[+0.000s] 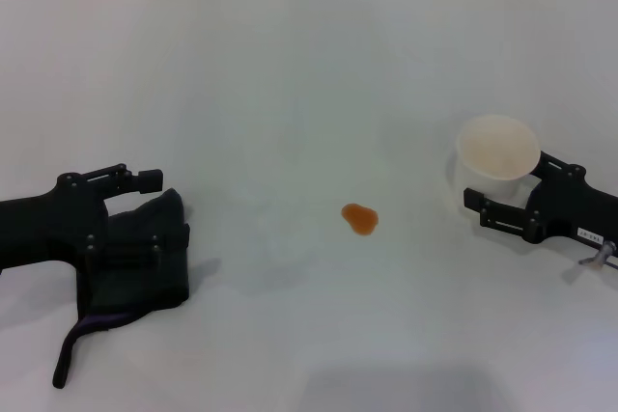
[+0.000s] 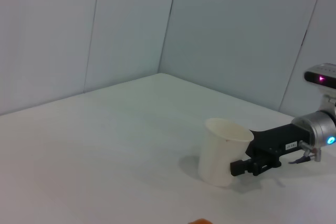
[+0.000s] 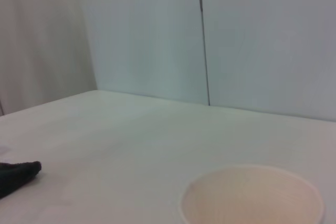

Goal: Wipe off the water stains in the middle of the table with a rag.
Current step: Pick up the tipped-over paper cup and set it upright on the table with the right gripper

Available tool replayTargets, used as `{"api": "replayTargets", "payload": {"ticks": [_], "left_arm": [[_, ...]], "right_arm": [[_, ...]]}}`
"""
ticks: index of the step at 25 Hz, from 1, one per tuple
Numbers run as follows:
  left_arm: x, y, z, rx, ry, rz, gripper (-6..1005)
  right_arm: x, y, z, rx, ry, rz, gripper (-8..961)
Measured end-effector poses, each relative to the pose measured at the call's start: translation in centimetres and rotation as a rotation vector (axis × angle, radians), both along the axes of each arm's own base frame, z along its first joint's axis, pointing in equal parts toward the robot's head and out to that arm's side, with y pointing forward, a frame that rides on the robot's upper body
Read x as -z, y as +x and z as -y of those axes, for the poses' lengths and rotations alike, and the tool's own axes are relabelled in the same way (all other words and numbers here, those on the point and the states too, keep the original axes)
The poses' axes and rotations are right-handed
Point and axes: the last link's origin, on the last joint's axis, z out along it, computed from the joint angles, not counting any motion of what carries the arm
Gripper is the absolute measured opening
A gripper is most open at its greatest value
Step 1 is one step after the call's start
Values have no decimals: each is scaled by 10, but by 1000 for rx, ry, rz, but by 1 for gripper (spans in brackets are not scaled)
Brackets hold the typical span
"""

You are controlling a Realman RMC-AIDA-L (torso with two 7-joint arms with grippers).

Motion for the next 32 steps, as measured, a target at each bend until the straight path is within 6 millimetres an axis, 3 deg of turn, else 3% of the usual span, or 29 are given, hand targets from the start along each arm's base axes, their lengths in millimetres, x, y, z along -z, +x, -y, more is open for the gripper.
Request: {"api": "replayTargets", "payload": {"ticks": [19,29,32], "left_arm": [[0,0,0,-1,0,0,885],[0,-1,0,-3,2,-1,884],[0,-1,0,-3,2,-2,884]], "right_arm": [[-2,15,10,63,12,6,840],[-7,25,30,85,25,-26,839],[-18,22,46,20,62,-87,839]]}}
